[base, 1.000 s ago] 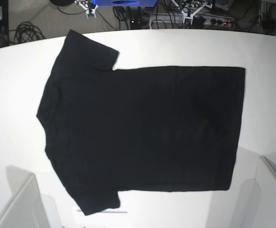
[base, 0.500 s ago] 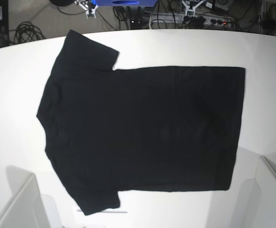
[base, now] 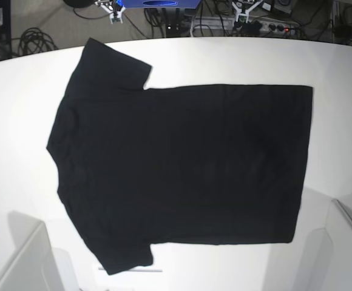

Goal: Fold the T-shirt properly

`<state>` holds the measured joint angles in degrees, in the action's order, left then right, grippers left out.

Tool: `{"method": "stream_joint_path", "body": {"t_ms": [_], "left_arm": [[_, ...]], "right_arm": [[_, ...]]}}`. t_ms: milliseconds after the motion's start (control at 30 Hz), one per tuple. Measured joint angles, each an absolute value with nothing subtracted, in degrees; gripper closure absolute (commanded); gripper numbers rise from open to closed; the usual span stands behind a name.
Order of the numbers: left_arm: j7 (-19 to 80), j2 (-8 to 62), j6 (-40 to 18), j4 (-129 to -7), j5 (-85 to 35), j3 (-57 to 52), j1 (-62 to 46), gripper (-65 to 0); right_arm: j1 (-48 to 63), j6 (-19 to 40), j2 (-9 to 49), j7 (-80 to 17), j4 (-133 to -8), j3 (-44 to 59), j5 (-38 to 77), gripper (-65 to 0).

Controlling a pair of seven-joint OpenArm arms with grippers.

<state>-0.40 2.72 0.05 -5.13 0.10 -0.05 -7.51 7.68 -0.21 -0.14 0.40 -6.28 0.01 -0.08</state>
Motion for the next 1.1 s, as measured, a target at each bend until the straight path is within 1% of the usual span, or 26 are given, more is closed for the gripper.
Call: {"method": "stream_joint_path", "body": {"t_ms": [233, 333, 400, 467, 633, 767, 867, 1100], "left_arm": [[-0.4, 2.7, 0.1, -5.1, 0.4, 0.5, -8.0, 0.0], [-0.7, 2.8, 0.1, -5.5, 0.6, 0.5, -8.5, 0.0], [-0.6, 2.9, 0.1, -7.4, 0.5, 0.5, -9.5, 0.0], [-0.4, 2.9, 0.1, -10.1, 0.3, 0.4, -10.7, 0.0], [-0.7, 2.8, 0.1, -12.6, 0.1, 0.5, -11.7, 0.0], [-0.3, 2.9, 0.1, -18.4, 0.4, 0.5, -15.9, 0.0], [-0.3, 4.1, -0.1, -25.1, 0.6, 0.7, -20.7, 0.0], [-0.6, 7.3, 0.2, -40.2, 0.4, 0.7, -30.3, 0.0]], "right_arm": [[7.9, -0.2, 0.0, 0.5, -6.5, 0.0, -0.1, 0.0], [9.8, -0.2, 0.6, 0.5, -9.4, 0.0, -0.1, 0.0], [11.4, -0.2, 1.2, 0.6, -11.8, 0.0, -0.1, 0.0], [11.9, -0.2, 1.8, 0.0, -12.4, 0.0, -0.1, 0.0], [12.5, -0.2, 2.2, 0.6, -13.0, 0.0, -0.1, 0.0], [15.2, -0.2, 2.2, 0.5, -15.5, 0.1, -0.1, 0.0], [19.3, -0.2, 2.2, -0.2, -20.4, 0.4, 0.0, 0.0], [24.6, -0.2, 2.0, 0.2, -28.3, 10.7, 0.0, 0.0]]}}
